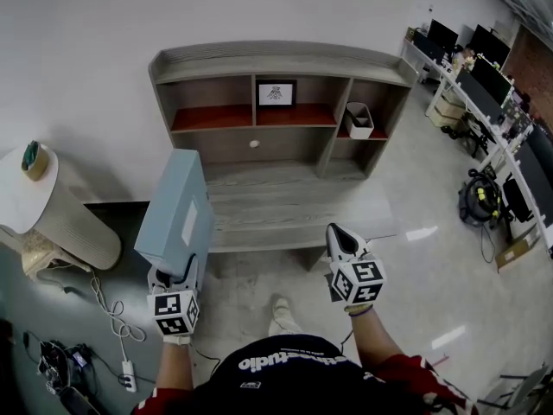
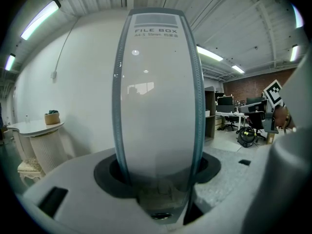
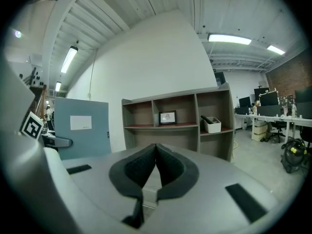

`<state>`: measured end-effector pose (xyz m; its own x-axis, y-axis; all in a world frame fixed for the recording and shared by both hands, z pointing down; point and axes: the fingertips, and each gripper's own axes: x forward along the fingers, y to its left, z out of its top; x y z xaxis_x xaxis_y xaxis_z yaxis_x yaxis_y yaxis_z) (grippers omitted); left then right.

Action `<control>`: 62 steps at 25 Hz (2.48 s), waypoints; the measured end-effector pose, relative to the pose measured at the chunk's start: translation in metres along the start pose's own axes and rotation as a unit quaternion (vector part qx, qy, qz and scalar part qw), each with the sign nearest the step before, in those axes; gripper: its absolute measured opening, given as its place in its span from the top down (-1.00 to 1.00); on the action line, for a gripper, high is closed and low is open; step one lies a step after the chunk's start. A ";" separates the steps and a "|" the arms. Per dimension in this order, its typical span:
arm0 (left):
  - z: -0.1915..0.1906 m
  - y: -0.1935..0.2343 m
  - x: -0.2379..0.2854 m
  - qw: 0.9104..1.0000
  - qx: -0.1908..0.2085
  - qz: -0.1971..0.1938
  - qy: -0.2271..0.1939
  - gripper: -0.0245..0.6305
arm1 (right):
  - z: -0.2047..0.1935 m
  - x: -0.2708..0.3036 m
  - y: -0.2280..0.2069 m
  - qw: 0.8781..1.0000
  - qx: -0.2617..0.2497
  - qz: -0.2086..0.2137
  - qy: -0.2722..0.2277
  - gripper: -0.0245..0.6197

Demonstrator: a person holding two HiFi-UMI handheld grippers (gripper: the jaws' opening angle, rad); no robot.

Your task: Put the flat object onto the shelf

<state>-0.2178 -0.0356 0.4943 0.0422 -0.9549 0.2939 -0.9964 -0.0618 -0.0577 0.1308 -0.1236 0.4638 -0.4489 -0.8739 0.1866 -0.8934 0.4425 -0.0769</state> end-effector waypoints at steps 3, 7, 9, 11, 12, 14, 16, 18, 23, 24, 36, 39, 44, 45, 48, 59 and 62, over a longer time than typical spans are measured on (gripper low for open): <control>0.001 0.000 0.015 1.000 -0.001 0.002 0.004 0.10 | 0.001 0.012 -0.006 1.000 -0.001 0.002 0.004 0.92; 0.001 -0.002 0.036 1.000 -0.004 0.002 0.011 0.10 | -0.001 0.029 -0.015 1.000 0.002 0.005 0.012 0.92; 0.000 -0.002 0.046 1.000 -0.004 0.004 0.014 0.10 | 0.000 0.036 -0.019 1.000 0.004 0.007 0.014 0.92; -0.001 -0.002 0.054 1.000 -0.006 0.005 0.016 0.10 | 0.002 0.043 -0.022 1.000 0.003 0.008 0.015 0.92; -0.001 -0.001 0.059 1.000 -0.009 0.006 0.017 0.10 | 0.003 0.048 -0.023 1.000 0.002 0.009 0.015 0.92; -0.002 -0.001 0.069 1.000 -0.013 0.007 0.019 0.10 | 0.004 0.056 -0.027 1.000 0.001 0.011 0.015 0.92; -0.002 -0.003 0.080 1.000 -0.013 0.009 0.021 0.10 | 0.005 0.065 -0.030 1.000 0.000 0.013 0.015 0.92; -0.001 -0.004 0.090 1.000 -0.014 0.010 0.022 0.10 | 0.006 0.074 -0.033 1.000 -0.002 0.016 0.017 0.92; -0.002 -0.008 0.114 1.000 -0.011 0.015 0.024 0.10 | 0.010 0.098 -0.040 1.000 -0.005 0.025 0.019 0.92; -0.003 -0.008 0.118 0.999 -0.010 0.017 0.026 0.10 | 0.011 0.104 -0.042 0.999 -0.005 0.027 0.019 0.92; -0.023 -0.006 0.168 0.998 -0.020 0.037 0.043 0.10 | 0.012 0.160 -0.050 0.998 -0.018 0.056 0.033 0.92; -0.027 -0.006 0.181 0.998 -0.026 0.040 0.048 0.10 | 0.013 0.173 -0.053 0.997 -0.022 0.062 0.036 0.92; -0.035 -0.010 0.203 0.997 -0.031 0.045 0.055 0.10 | 0.014 0.190 -0.059 0.996 -0.028 0.071 0.040 0.92; -0.037 -0.010 0.206 0.997 -0.032 0.046 0.056 0.10 | 0.015 0.193 -0.059 0.996 -0.029 0.073 0.040 0.92; -0.042 -0.011 0.214 0.997 -0.032 0.048 0.058 0.10 | 0.017 0.200 -0.060 0.996 -0.032 0.078 0.040 0.92; -0.059 -0.017 0.247 0.995 -0.037 0.059 0.074 0.10 | 0.015 0.223 -0.076 0.994 -0.035 0.090 0.045 0.92; -0.063 -0.016 0.255 0.994 -0.038 0.064 0.076 0.10 | 0.015 0.228 -0.082 0.994 -0.035 0.092 0.045 0.92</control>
<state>-0.1952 -0.2596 0.6301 -0.0910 -0.8980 0.4306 -0.9958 0.0849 -0.0334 0.1012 -0.3616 0.4981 -0.5984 -0.7567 0.2633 -0.7918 0.6087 -0.0503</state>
